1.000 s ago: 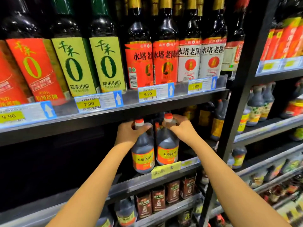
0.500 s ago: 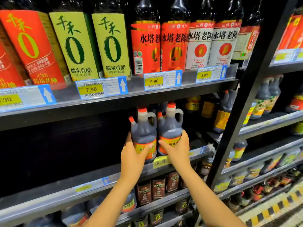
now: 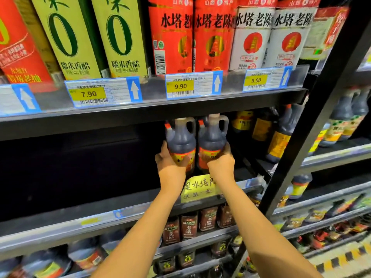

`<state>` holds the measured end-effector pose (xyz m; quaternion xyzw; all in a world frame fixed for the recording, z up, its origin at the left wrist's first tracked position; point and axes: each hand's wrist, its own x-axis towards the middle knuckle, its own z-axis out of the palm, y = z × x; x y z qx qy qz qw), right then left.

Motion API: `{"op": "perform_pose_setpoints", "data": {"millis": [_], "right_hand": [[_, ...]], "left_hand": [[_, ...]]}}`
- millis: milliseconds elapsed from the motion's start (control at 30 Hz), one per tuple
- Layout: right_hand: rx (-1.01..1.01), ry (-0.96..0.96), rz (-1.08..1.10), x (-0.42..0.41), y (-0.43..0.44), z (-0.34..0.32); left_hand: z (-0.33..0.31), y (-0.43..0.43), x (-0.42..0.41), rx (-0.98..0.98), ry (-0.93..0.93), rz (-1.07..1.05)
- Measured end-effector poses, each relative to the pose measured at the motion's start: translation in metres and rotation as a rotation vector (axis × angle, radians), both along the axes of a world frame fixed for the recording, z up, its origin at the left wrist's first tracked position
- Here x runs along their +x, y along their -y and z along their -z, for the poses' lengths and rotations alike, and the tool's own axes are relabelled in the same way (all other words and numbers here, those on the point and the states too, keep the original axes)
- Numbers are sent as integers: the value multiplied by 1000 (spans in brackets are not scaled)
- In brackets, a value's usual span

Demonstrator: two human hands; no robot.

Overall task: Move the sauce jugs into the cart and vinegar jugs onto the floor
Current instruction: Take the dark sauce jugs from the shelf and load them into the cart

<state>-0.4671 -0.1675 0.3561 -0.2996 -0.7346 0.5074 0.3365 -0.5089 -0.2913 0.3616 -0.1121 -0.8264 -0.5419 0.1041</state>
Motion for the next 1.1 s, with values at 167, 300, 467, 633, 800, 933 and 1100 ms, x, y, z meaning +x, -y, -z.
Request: {"op": "perform_pose_setpoints", "data": {"millis": [167,300,467,633,800,933,1100], "right_hand": [[-33,-9,44,-14,-5,1],[-109,-39,1,-20,-10,-1],[-129,-11,-24,-31,-20,-6],[-225,-59,-40,-30,-20,-4],[-85,-4,-54,-23,-16,-4],[-49,-103,-7,-17,-15,-2],[-7,29,-13,-8,-15,7]], "left_hand": [[-3,-22,-8,49,96,-86],[4,-33,-7,78,59,-131],[1,-39,-15,34,55,-161],[5,-38,-13,9,39,-147],[11,-27,-12,8,58,-102],[9,-22,-12,-8,78,-53],[12,-9,-10,-86,47,21]]}}
